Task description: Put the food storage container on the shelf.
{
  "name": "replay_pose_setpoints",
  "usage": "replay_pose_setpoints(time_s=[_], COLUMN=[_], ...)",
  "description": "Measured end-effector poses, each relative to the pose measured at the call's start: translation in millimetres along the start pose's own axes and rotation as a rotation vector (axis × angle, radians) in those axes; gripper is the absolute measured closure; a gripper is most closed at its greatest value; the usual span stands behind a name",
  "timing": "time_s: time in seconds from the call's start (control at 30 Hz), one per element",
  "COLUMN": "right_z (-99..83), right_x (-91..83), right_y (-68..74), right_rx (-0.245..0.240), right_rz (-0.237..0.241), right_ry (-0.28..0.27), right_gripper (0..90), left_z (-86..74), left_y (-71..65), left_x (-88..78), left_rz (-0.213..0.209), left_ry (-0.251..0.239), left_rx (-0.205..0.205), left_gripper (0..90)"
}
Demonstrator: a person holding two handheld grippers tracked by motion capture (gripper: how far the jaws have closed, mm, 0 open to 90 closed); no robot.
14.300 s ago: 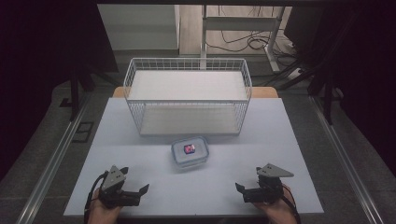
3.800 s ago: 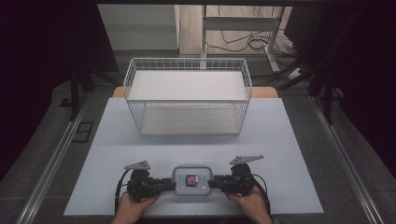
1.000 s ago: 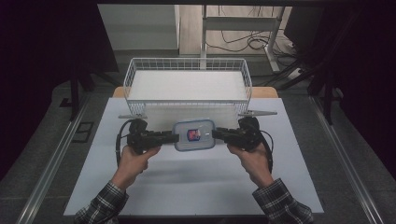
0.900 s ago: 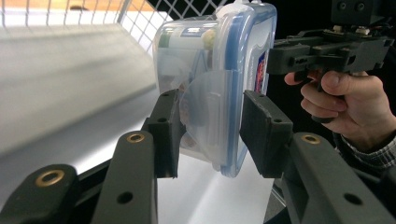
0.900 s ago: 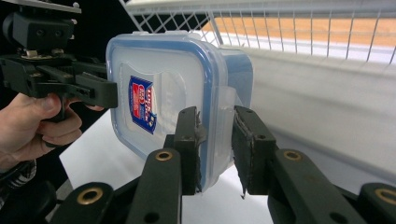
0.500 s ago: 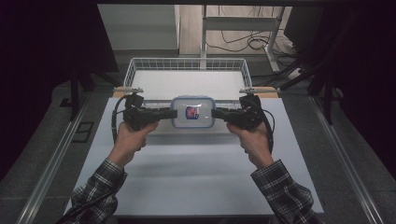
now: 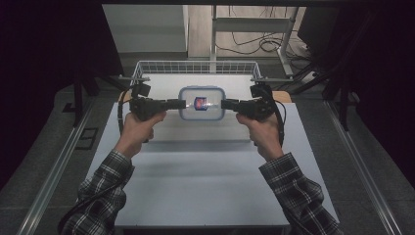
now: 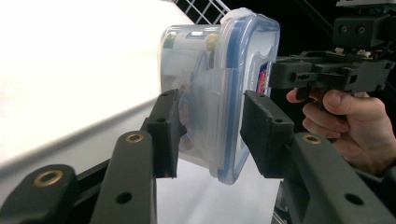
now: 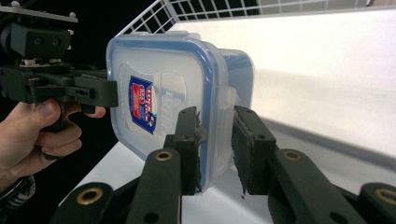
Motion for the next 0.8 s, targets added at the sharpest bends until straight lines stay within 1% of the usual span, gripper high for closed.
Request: replay_pose_setpoints(time_s=[0.07, 0.1, 0.27, 0.33, 0.37, 0.43, 0.47, 0.53, 0.57, 0.6, 0.67, 0.73, 0.8], right_z=[8.0, 8.0, 20.9, 25.3, 27.2, 31.0, 31.7, 32.3, 33.3, 33.5, 33.5, 34.1, 35.0], right_x=[3.5, 3.5, 8.0, 10.7, 12.1, 18.3, 20.6, 23.0, 27.6, 30.1, 32.6, 35.4, 36.7], right_y=[-2.2, -2.2, -4.6, -5.4, -5.9, -7.5, -7.9, -8.4, -9.5, -10.1, -10.6, -11.9, -12.6], right_rx=[0.011, 0.011, 0.015, 0.014, 0.011, 0.009, 0.012, 0.013, 0.017, 0.019, 0.017, 0.021, 0.025], right_rz=[-0.006, -0.006, -0.018, -0.024, -0.029, -0.046, -0.048, -0.049, -0.055, -0.06, -0.062, -0.061, -0.059], right_ry=[0.001, 0.001, -0.003, -0.006, -0.006, 0.001, 0.004, 0.007, 0.01, 0.011, 0.014, 0.01, 0.011], right_gripper=[71.5, 71.5, 71.3, 71.1, 70.9, 70.3, 70.2, 70.0, 69.7, 69.4, 69.2, 69.0, 68.8], left_z=[6.1, 9.1, 20.7, 24.1, 25.0, 26.0, 26.5, 27.0, 27.4, 27.7, 27.6, 28.2, 29.1], left_y=[2.3, 3.0, 8.0, 11.3, 13.4, 17.6, 22.3, 24.2, 26.1, 29.5, 31.0, 33.3, 34.4], left_x=[0.6, 0.7, 1.3, 1.7, 1.7, 2.5, 2.4, 2.5, 2.5, 3.0, 3.1, 3.1, 3.1], left_rz=[0.001, 0.003, 0.005, 0.002, 0.004, 0.004, 0.007, 0.01, 0.014, 0.021, 0.023, 0.019, 0.021], left_ry=[0.001, 0.0, -0.006, -0.018, -0.016, -0.023, -0.022, -0.025, -0.027, -0.029, -0.029, -0.041, -0.043], left_rx=[-0.001, 0.001, 0.0, -0.007, -0.007, -0.022, -0.031, -0.035, -0.037, -0.048, -0.051, -0.061, -0.059], left_gripper=[58.3, 58.3, 58.3, 58.2, 58.2, 58.2, 58.1, 58.1, 58.0, 57.9, 57.8, 57.8, 57.8])
Point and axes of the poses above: each handheld gripper's, and its own axes: x roughly forward along the jaws, z roughly out of its top, y roughly to its left, the point moved 6 cm from there along x, roughly forward along the jaws, and after that the axes turned 9 degrees about -z, right-handed, at the moved point
